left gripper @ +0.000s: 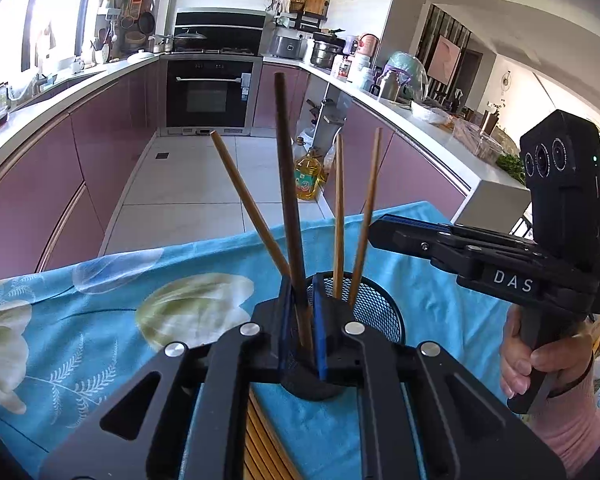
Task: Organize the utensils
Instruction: 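Lift the chopstick into the mesh cup and open the right tool, then move the right tool back toward the remaining chopsticks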
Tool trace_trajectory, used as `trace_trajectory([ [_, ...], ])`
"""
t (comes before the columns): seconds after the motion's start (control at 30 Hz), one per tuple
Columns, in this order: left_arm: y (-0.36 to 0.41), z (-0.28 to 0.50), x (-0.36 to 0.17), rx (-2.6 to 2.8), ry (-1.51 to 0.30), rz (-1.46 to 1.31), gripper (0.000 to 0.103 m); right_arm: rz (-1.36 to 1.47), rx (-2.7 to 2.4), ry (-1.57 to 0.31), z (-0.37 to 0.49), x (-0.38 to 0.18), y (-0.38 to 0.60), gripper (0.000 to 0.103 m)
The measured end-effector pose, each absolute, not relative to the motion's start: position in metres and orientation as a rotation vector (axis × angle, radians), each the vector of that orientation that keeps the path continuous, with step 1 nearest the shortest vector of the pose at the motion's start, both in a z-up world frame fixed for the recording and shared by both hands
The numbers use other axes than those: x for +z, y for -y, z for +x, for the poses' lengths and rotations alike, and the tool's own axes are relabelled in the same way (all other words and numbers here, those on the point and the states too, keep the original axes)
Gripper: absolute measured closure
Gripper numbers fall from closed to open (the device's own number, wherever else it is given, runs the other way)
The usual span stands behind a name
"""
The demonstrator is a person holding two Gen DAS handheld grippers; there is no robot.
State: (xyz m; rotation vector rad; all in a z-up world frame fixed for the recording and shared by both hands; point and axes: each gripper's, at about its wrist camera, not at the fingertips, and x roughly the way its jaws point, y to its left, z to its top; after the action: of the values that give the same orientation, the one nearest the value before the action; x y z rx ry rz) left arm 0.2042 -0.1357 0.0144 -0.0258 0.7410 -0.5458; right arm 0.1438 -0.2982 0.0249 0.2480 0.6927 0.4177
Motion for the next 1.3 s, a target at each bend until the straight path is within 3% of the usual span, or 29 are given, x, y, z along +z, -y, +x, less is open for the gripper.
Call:
trace_trajectory([
  [0.03, 0.134, 0.204, 0.013, -0.539, -0.738, -0.028, 0.091, 0.244, 0.412, -0.686, 0.142, 0.025, 0.298, 0.081],
  [0.2, 0.119, 0.196, 0.009, -0.508, -0.717, -0.055, 0.083, 0.243, 0.413, -0.656, 0.133, 0.027, 0.301, 0.079],
  [0.37, 0.103, 0.184, 0.005, -0.49, -0.699, -0.083, 0.081, 0.228, 0.427, -0.635, 0.119, 0.027, 0.298, 0.072],
  [0.5, 0.089, 0.169, 0.001, -0.458, -0.679, -0.077, 0.072, 0.218, 0.461, -0.616, 0.105, 0.029, 0.295, 0.067],
  [0.73, 0.062, 0.147, -0.023, -0.42, -0.727, -0.058, 0.071, 0.141, 0.563, -0.581, 0.061, 0.026, 0.276, 0.062],
  [1.07, 0.048, 0.121, -0.09, -0.433, -0.882, -0.049, 0.072, 0.165, 0.657, -0.843, 0.053, -0.054, 0.232, 0.062],
  [1.3, 0.053, 0.111, -0.104, -0.454, -0.913, -0.037, 0.072, 0.162, 0.644, -0.91, 0.052, -0.08, 0.211, 0.063],
])
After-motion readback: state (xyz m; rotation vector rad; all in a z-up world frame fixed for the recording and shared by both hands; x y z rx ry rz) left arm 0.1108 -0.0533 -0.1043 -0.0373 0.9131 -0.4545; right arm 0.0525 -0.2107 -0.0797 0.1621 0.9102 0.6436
